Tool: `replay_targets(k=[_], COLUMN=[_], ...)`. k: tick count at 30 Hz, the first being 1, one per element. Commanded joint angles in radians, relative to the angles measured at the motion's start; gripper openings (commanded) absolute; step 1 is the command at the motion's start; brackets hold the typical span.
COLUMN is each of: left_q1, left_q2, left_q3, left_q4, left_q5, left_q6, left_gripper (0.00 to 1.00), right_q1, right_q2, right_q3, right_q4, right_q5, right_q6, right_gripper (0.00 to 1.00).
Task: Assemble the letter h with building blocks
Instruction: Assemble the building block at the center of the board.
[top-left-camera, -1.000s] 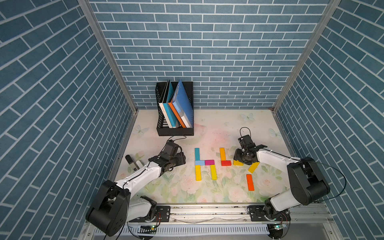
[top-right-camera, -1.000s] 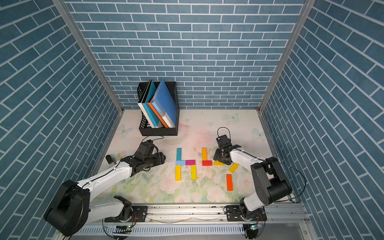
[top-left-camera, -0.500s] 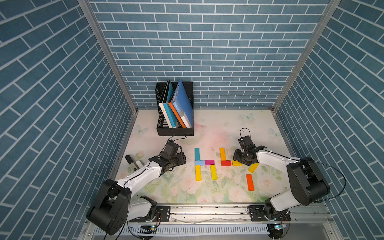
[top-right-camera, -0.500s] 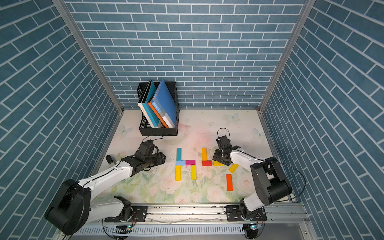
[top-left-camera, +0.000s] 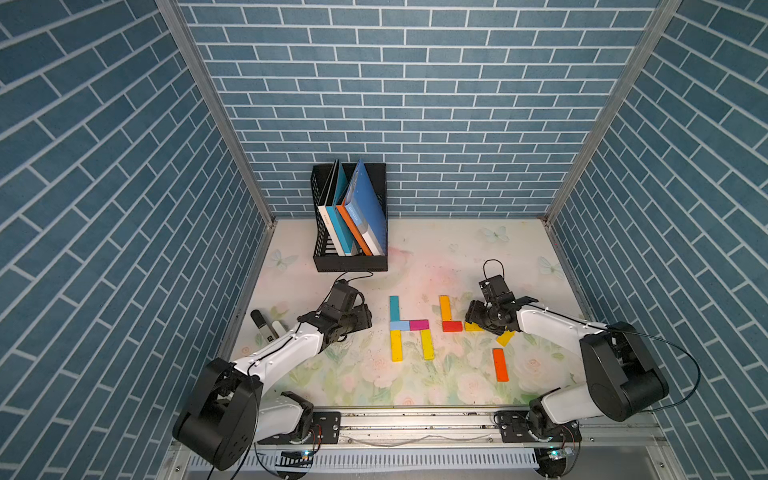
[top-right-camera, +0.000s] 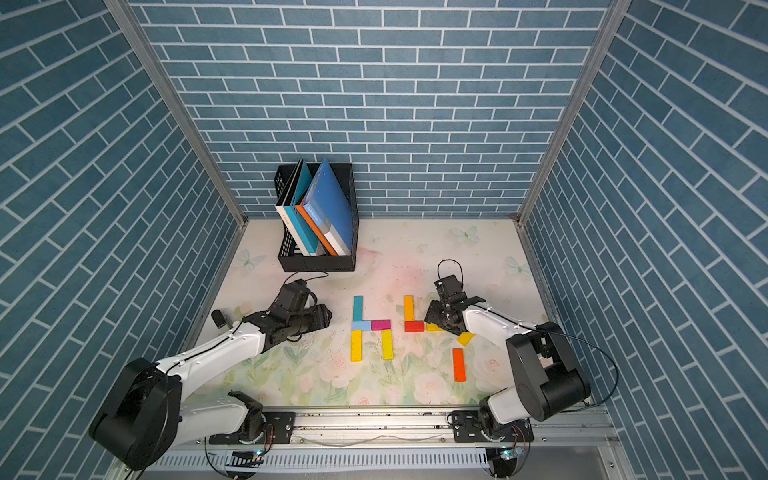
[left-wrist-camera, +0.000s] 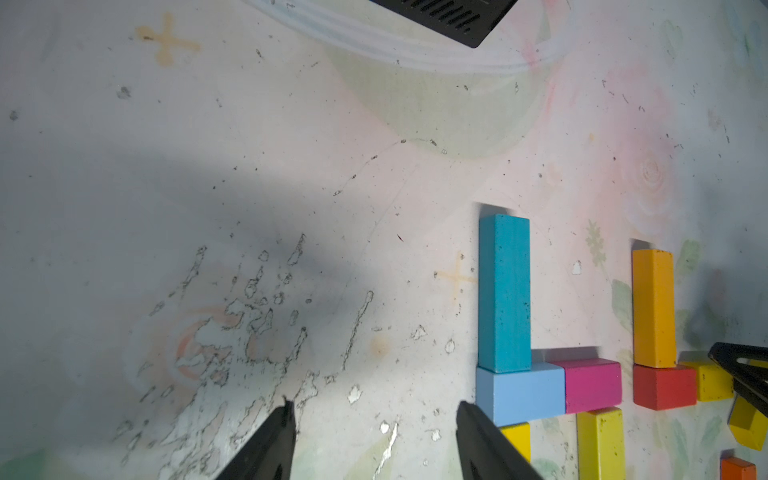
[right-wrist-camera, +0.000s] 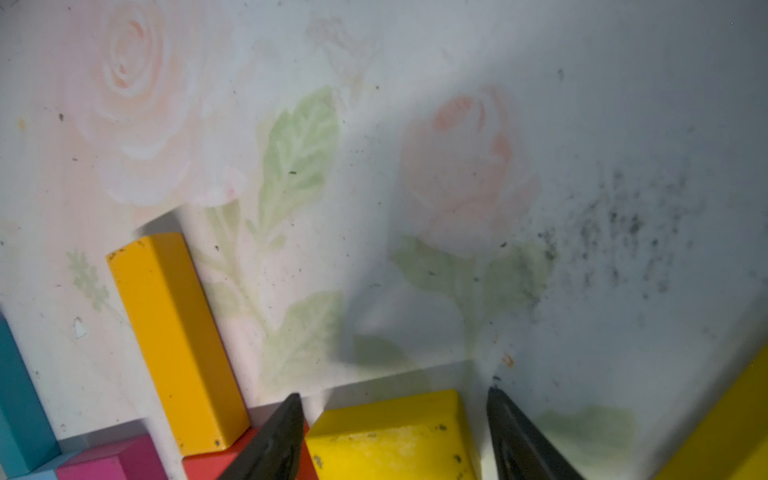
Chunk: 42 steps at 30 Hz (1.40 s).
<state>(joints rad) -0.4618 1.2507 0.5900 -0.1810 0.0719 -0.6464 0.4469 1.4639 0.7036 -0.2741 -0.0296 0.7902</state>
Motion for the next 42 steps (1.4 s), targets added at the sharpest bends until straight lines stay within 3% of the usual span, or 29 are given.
replay_targets(k=[1, 42], left_q1=[-0.003, -0.004], left_q2=[0.003, 0.006], left_q3=[-0.017, -0.012], left_q4=[0.009, 0.003], left_q5=[0.002, 0.002], left_q6=[0.005, 0.007], left_gripper=[0.67, 0.67], right_q1=[0.006, 0.021], right_q2=[-0.013, 0.011], right_q3=[-0.018, 0.011], right_q4=[0.008, 0.019], right_q5=[-0.025, -0.03], right_q6=[0.035, 0.016], right_gripper=[0.69, 0.67])
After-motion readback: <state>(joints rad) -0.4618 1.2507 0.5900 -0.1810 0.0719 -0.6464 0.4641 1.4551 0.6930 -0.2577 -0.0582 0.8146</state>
